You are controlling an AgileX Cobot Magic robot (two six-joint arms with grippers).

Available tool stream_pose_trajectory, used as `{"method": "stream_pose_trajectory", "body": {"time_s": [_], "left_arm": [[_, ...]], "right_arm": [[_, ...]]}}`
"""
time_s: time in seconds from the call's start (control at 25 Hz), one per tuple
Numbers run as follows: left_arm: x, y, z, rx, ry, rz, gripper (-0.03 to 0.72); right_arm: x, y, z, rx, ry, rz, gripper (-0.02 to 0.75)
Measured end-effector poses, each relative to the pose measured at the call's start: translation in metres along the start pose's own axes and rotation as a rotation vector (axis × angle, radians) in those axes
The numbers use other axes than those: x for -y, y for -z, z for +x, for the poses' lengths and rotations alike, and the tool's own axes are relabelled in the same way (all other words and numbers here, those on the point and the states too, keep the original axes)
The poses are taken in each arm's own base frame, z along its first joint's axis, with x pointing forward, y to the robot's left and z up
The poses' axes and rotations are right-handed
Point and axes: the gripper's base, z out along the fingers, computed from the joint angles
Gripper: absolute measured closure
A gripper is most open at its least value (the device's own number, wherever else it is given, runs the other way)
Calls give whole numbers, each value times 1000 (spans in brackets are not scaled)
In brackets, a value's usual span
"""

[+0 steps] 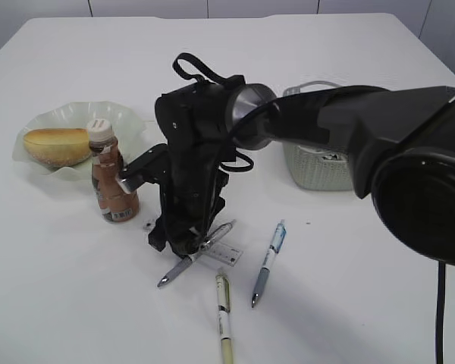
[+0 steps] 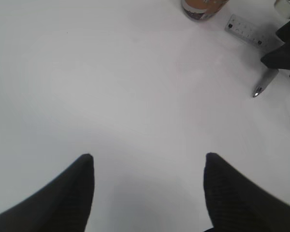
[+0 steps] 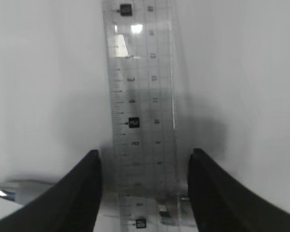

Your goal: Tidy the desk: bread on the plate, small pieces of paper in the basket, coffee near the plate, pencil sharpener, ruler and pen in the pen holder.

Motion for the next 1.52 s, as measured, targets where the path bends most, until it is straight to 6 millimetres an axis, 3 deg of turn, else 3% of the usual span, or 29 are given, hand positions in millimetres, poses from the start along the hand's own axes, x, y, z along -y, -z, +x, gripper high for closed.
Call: {"method": "stream_pose_trajectory", "body": {"time_s": [0.28, 0.52, 1.0, 1.16, 1.4, 1.52], "left_arm": [[0, 0, 0, 1, 0, 0, 171], [0, 0, -1, 6, 0, 0, 172], [0, 0, -1, 6, 0, 0, 174], [0, 0, 1, -7, 0, 0, 174], [0, 0, 1, -14, 0, 0, 174], [0, 0, 2, -19, 0, 0, 174]], "right_arm": [[0, -4, -1, -5, -5, 1, 325], [0, -4, -1, -5, -6, 1, 453], [1, -4, -1, -3, -25, 3, 462], [2, 10, -5, 0, -43, -1, 462], [10, 53, -9, 77, -79, -14, 462], [25, 78, -4, 119, -112, -3, 462]]}}
